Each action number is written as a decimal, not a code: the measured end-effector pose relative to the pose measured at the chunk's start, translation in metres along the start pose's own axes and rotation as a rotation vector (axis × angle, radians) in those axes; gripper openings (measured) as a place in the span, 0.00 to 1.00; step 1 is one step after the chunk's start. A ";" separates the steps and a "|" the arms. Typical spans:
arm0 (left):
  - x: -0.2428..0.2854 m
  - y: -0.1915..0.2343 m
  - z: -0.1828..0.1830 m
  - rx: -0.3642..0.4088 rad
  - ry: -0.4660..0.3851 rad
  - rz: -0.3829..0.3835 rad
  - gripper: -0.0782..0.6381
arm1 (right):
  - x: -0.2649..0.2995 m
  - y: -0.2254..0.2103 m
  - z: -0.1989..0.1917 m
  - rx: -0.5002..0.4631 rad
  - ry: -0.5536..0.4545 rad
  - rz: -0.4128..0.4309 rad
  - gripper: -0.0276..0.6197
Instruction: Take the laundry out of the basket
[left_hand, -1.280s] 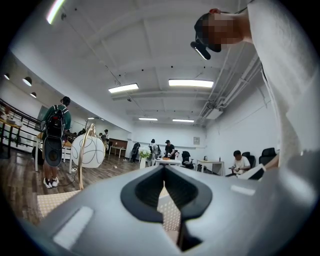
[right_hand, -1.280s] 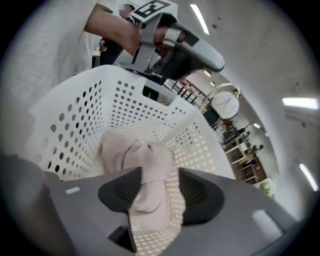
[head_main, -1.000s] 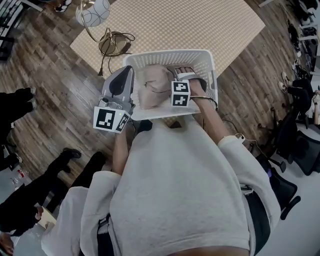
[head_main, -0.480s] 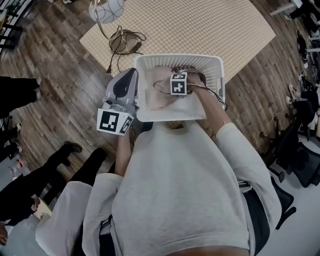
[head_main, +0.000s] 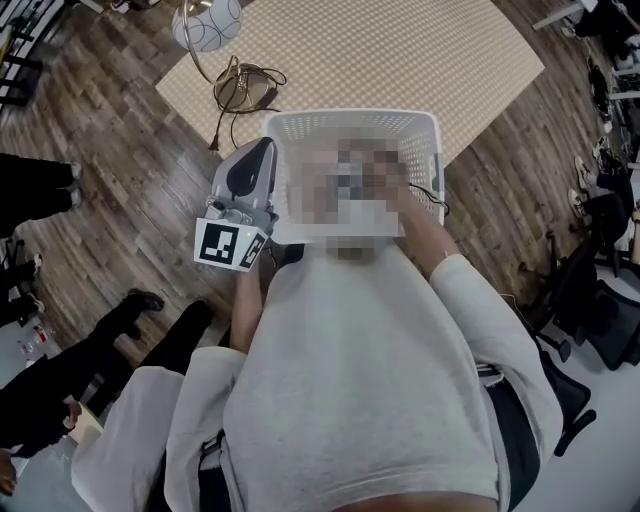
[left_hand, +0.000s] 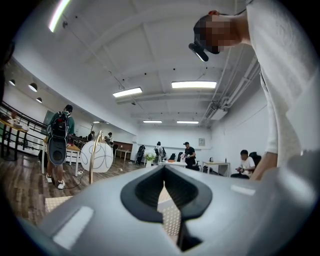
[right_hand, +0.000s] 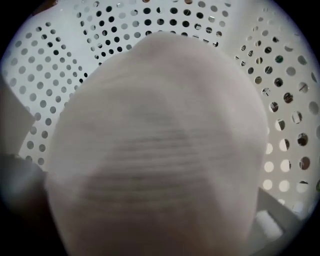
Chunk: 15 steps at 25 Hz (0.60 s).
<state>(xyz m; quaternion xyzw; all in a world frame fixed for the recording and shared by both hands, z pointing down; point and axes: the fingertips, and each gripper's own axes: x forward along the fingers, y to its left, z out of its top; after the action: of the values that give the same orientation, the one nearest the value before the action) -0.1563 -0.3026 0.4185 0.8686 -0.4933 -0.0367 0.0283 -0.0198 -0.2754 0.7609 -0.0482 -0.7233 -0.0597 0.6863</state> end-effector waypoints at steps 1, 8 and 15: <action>0.000 -0.001 0.001 0.001 -0.003 -0.001 0.12 | 0.000 0.001 0.000 0.003 -0.005 -0.016 0.46; -0.006 -0.009 0.008 0.005 -0.023 -0.007 0.12 | -0.011 0.003 0.001 0.066 -0.053 -0.162 0.42; -0.009 -0.016 0.017 0.021 -0.039 -0.026 0.12 | -0.102 -0.022 0.006 0.060 -0.136 -0.502 0.42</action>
<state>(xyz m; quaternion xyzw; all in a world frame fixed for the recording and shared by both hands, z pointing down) -0.1488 -0.2870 0.4008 0.8744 -0.4827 -0.0487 0.0090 -0.0233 -0.2955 0.6586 0.1492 -0.7584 -0.2035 0.6009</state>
